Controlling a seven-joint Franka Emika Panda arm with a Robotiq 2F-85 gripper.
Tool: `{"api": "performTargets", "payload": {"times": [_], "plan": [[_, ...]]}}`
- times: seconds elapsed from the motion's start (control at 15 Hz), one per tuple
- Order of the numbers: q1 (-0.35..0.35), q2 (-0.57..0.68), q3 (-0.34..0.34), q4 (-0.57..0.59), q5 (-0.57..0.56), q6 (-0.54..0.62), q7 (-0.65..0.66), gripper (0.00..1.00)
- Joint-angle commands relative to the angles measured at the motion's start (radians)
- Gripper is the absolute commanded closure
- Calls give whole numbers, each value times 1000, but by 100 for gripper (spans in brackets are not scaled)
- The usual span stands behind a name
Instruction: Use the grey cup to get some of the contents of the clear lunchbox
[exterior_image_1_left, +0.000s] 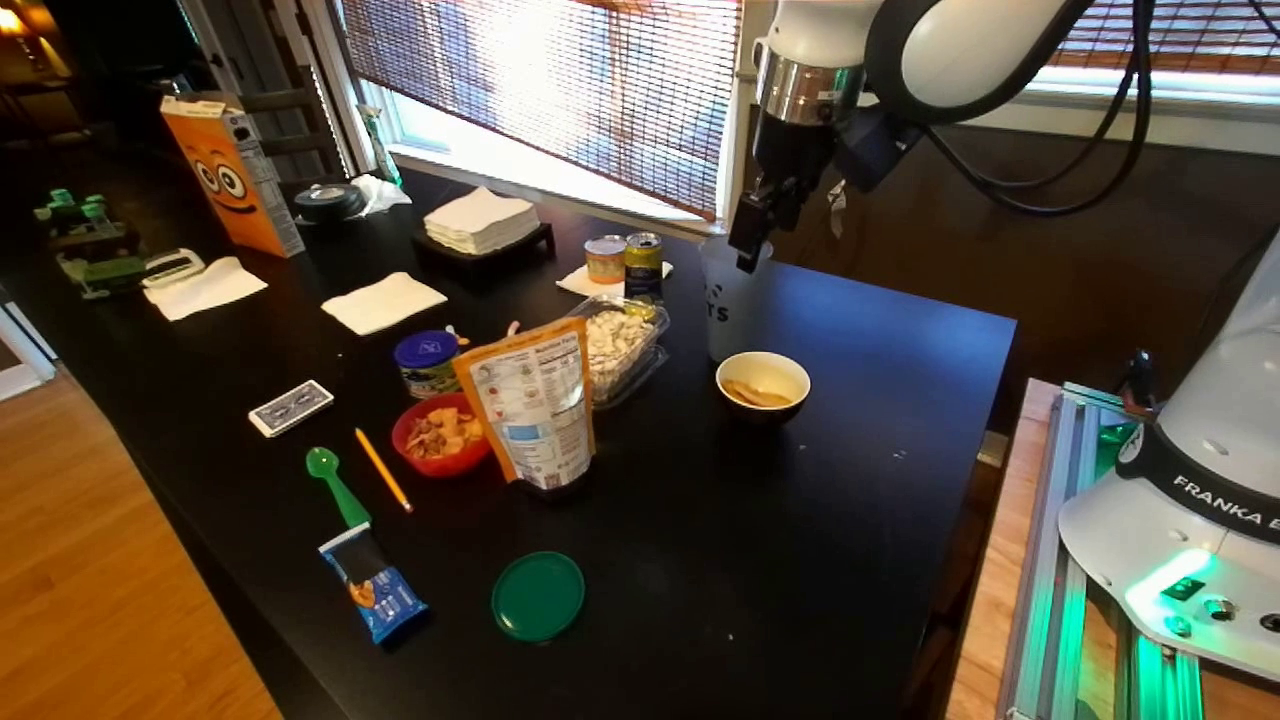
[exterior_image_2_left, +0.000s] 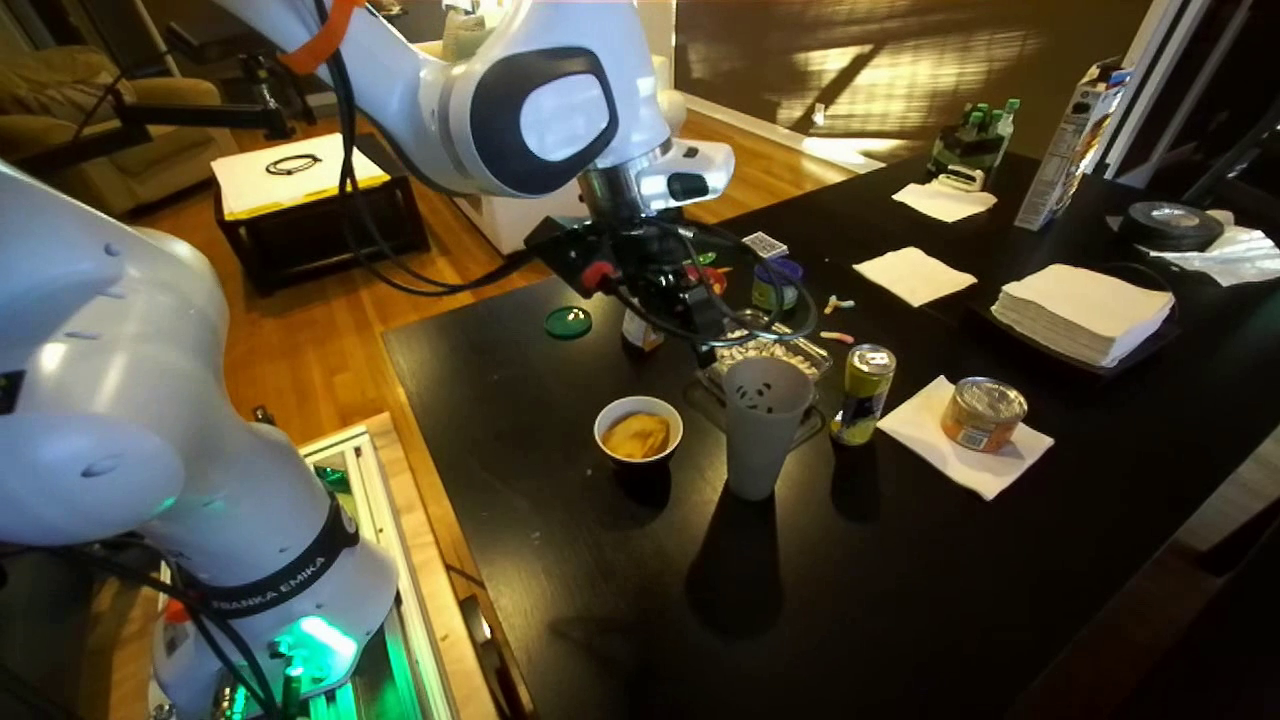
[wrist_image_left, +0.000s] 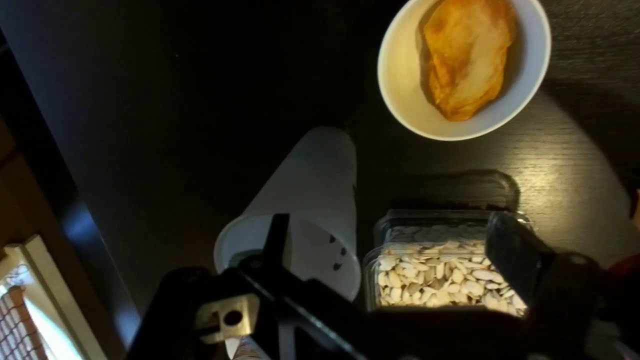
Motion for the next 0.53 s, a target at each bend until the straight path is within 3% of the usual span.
{"api": "performTargets", "payload": {"times": [0.0,0.07,0.47], "plan": [[46,23,-25,0,131,-24,-127,0],[7,4,10,-1,76,-14,-71,0],[22,70,-28,13,164,-30,-102,0]]}}
